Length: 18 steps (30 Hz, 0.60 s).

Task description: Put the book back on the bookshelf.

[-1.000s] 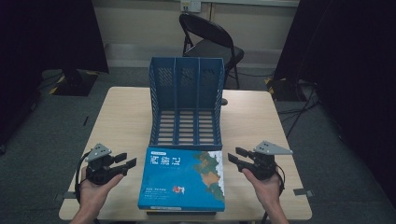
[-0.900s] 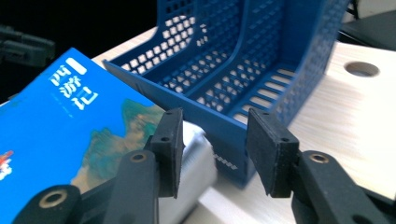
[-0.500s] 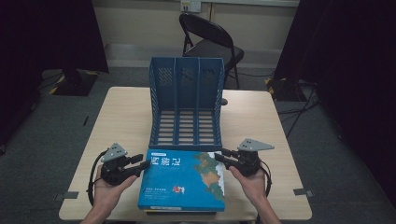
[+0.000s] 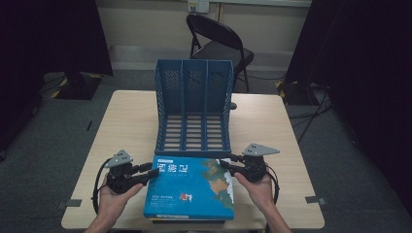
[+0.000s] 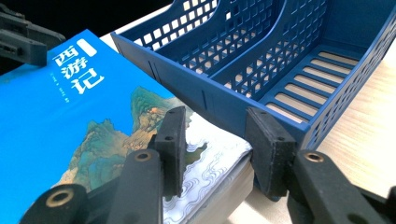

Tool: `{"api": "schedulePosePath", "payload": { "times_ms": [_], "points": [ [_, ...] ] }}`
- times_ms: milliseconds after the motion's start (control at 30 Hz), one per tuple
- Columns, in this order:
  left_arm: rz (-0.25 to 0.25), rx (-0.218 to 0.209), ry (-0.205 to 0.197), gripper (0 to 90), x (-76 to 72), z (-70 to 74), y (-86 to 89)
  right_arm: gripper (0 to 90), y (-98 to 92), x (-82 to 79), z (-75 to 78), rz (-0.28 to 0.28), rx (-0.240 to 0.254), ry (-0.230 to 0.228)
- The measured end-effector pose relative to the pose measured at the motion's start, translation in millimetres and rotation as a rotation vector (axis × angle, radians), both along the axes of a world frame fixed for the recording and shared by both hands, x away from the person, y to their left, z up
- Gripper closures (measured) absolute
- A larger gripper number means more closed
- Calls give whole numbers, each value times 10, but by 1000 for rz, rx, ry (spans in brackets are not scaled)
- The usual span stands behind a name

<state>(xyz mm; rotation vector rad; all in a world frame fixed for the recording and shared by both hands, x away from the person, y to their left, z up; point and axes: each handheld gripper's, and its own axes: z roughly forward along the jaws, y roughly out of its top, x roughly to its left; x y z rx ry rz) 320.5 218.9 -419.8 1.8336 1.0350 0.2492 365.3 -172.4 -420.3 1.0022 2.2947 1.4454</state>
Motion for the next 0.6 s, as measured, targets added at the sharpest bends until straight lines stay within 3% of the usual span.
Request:
{"api": "schedulePosePath", "payload": {
  "times_ms": [233,300,600],
  "points": [
    [-8,-8,11,598,22,4,-6,627,8,-46,27,13,-29,-8],
    [-10,-29,21,608,37,-12,7,629,0,-64,32,14,-34,-6],
    [-30,3,15,641,113,23,-89,642,-104,-282,43,21,-38,5]
  ]
}}
